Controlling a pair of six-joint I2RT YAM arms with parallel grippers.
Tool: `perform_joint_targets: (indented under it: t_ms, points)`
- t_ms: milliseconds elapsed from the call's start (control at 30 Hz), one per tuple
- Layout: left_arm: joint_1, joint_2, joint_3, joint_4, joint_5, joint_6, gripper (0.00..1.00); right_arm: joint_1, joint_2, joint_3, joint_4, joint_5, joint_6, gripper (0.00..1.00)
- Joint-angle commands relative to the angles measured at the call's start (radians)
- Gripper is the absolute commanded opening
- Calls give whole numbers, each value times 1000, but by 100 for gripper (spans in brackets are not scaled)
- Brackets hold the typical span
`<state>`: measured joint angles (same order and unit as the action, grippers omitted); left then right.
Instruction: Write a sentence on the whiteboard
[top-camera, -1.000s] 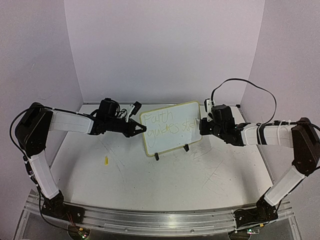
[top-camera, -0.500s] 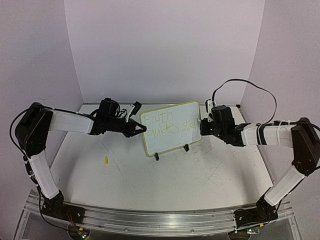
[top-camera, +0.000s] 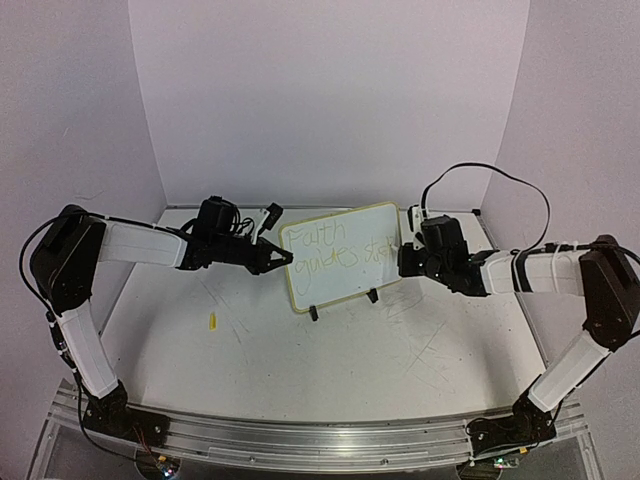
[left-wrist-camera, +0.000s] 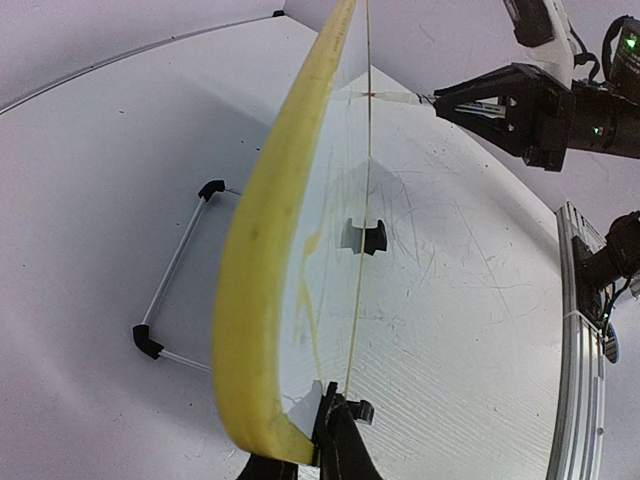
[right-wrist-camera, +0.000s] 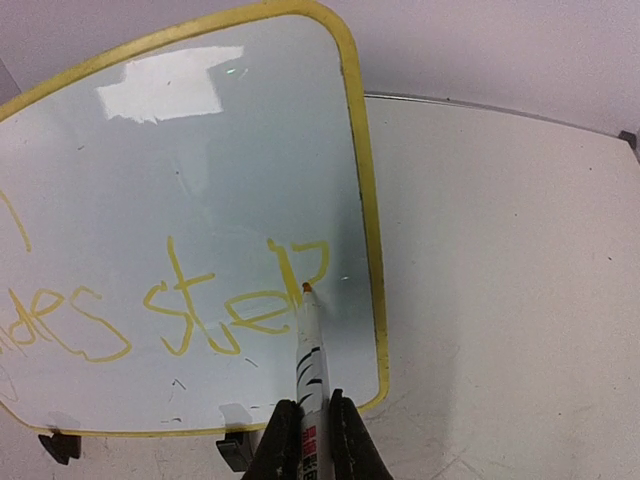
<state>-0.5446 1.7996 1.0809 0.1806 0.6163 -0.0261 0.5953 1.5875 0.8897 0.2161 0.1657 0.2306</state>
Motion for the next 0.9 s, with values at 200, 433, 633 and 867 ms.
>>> perform_joint_targets:
  t_ms: [200,433,633,867]
  points:
    - [27,12,8,-82,-225,115,0,-10,-112,-57,14,57,3,0]
    - [27,9,9,-82,-226,115,0,-24,-66,-20,16,55,-10,0]
    - [28,10,9,-81,-227,115,0,-28,-45,-2,29,57,-18,0]
    - [28,10,5,-82,-225,117,0,-29,-31,16,36,69,-19,0]
